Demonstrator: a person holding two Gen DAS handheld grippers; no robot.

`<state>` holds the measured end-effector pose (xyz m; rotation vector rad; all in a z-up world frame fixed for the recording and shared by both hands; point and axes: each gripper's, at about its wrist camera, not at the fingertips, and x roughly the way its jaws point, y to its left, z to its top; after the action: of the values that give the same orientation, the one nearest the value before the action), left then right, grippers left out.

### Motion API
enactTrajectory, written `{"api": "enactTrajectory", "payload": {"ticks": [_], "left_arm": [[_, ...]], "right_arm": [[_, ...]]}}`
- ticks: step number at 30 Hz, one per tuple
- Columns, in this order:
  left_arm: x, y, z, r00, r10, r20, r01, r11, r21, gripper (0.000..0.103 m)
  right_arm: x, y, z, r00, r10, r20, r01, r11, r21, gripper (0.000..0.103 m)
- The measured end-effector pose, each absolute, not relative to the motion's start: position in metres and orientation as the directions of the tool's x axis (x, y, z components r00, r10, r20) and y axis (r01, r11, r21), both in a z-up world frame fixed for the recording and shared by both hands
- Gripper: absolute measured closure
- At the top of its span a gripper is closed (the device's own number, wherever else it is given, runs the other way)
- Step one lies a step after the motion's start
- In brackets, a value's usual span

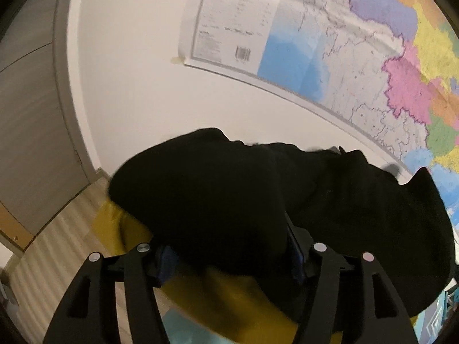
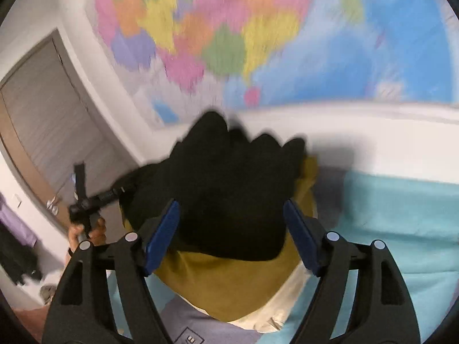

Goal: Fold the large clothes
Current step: 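Carry the jacket bundle with both grippers over the mustard clothes stack, then lower the jacket onto the stack and open both grippers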

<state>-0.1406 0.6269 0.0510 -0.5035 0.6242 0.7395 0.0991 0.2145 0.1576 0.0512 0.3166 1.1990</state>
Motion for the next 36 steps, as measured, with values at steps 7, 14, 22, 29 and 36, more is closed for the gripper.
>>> {"api": "enactTrajectory", "payload": {"ticks": [7, 14, 22, 29, 36], "left_arm": [[-0.168, 0.609, 0.064, 0.557, 0.577, -0.597, -0.795, 0.578, -0.183, 0.037], [-0.14, 0.576, 0.062, 0.596, 0.552, -0.583, -0.711, 0.7, -0.065, 0.034], [-0.116, 0.539, 0.064, 0.638, 0.54, -0.549, -0.649, 0.761, -0.006, 0.026], [-0.103, 0.519, 0.059, 0.647, 0.527, -0.551, -0.619, 0.785, 0.025, 0.022], [-0.096, 0.521, 0.054, 0.64, 0.514, -0.571, -0.609, 0.793, 0.032, 0.021]], "right_arm": [[0.096, 0.22, 0.133, 0.284, 0.927, -0.245, -0.919, 0.336, 0.205, 0.088], [0.08, 0.215, 0.134, 0.386, 0.87, -0.308, -0.894, 0.435, 0.109, 0.079], [0.031, 0.249, 0.177, 0.378, 0.906, -0.191, -0.926, 0.369, -0.083, 0.066], [0.057, 0.31, 0.178, 0.352, 0.895, -0.275, -0.933, 0.358, -0.032, 0.056], [0.098, 0.31, 0.172, 0.275, 0.904, -0.326, -0.929, 0.337, 0.153, 0.068]]}}
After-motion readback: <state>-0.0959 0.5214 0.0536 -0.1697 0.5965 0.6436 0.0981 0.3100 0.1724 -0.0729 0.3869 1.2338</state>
